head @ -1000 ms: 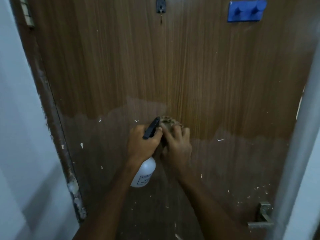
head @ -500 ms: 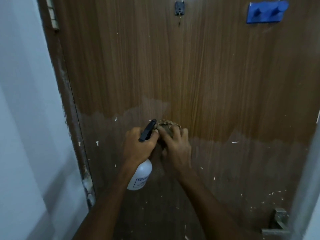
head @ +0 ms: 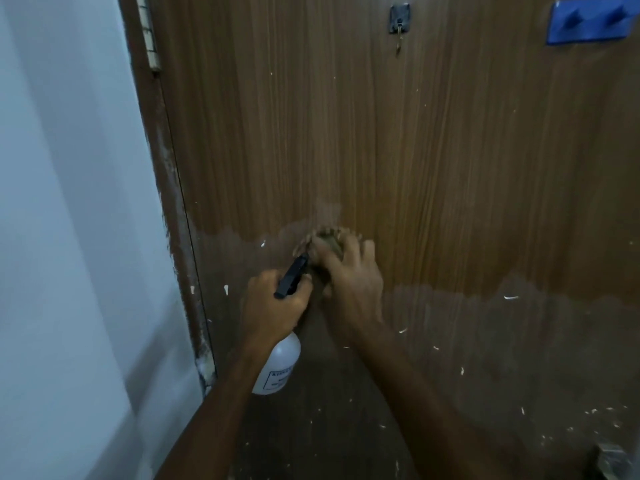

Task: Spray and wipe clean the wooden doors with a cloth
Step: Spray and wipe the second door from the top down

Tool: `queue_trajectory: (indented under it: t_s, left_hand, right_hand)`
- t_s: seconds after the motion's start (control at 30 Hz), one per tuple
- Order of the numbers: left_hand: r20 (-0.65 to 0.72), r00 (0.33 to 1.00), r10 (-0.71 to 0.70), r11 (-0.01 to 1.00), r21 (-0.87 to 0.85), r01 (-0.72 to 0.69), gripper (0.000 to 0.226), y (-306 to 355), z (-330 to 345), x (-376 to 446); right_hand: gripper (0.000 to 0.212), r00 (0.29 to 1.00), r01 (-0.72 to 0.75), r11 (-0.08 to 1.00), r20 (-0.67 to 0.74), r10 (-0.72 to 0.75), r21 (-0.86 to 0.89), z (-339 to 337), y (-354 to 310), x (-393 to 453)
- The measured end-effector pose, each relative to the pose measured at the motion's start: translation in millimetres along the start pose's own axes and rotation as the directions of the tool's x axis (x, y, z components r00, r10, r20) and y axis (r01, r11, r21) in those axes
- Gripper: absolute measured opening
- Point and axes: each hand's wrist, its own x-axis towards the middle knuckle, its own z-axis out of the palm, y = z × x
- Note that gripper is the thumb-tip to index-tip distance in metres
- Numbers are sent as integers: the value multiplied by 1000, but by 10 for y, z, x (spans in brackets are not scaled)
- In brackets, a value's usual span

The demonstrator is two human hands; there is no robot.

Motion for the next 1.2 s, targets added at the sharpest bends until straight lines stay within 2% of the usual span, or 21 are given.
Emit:
queue_trajectory:
  t_s: [0.1, 0.17, 0.23, 0.3, 0.37, 0.43, 0.53, 0.67, 0.77, 0.87, 0.93, 1.0, 1.07, 1.13, 1.2]
  left_hand:
    - [2, 1000, -11, 1000, 7, 11, 51, -68, -28, 9]
    - [8, 1000, -26, 1000, 2, 26, 55, -92, -62, 16]
    - [14, 999, -45, 999, -5, 45, 57, -81, -119, 37]
    - [21, 999, -39, 999, 13, 39, 49, -79, -166, 56]
    - [26, 1000, -16, 1000, 24, 16, 40, -72, -203, 74]
    - [12, 1000, -26, 999, 21, 26, 41, -96, -240, 86]
    - [-24, 998, -66, 996, 52, 67, 44, -138, -297, 60]
    - [-96, 987, -129, 981, 132, 141, 39, -255, -422, -39]
    - [-148, 979, -139, 977, 139, 159, 40, -323, -513, -50]
    - [-165, 975, -148, 972, 159, 175, 43, -311, -622, -36]
    - [-170, 967, -188, 972, 106, 208, 44, -304, -715, -57]
    - [-165, 967, -195, 974, 79, 210, 51, -310, -805, -71]
    - [-174, 966, -189, 976, 77, 205, 54, -332, -892, -83]
    - [-182, 968, -173, 978, 86, 191, 52, -346, -946, -71]
    - [-199, 967, -157, 979, 97, 178, 48, -360, -979, -67]
  right_hand:
    - [56, 972, -151, 989, -182, 147, -7, -45, -64, 534]
    - [56, 970, -152, 988, -195, 146, -17, 56, -138, 459]
    - [48, 993, -43, 999, -107, 40, -29, 202, -197, 89]
    - [52, 996, 89, 996, 3, -89, -15, 273, -212, -225]
    - [49, 991, 128, 991, 32, -129, 24, 244, -191, -127]
    - [45, 999, 41, 998, -14, -41, 38, 132, -238, 195]
    - [58, 983, -116, 992, -137, 122, 51, 2, -267, 700]
    - [59, 972, -163, 986, -166, 167, 40, 54, -340, 805]
    - [55, 981, -123, 992, -149, 124, 19, 165, -427, 694]
    - [52, 998, -50, 998, -42, 51, 26, 347, -560, 360]
    - [55, 994, 92, 996, 49, -93, 21, 505, -643, 38]
    - [70, 955, 241, 970, 168, -245, 44, 560, -688, -104]
    - [78, 927, 297, 951, 210, -310, 91, 507, -710, 105]
    - [62, 963, 223, 972, 139, -231, 71, 409, -775, 463]
    - [52, 996, 79, 994, 40, -83, 77, 412, -861, 696]
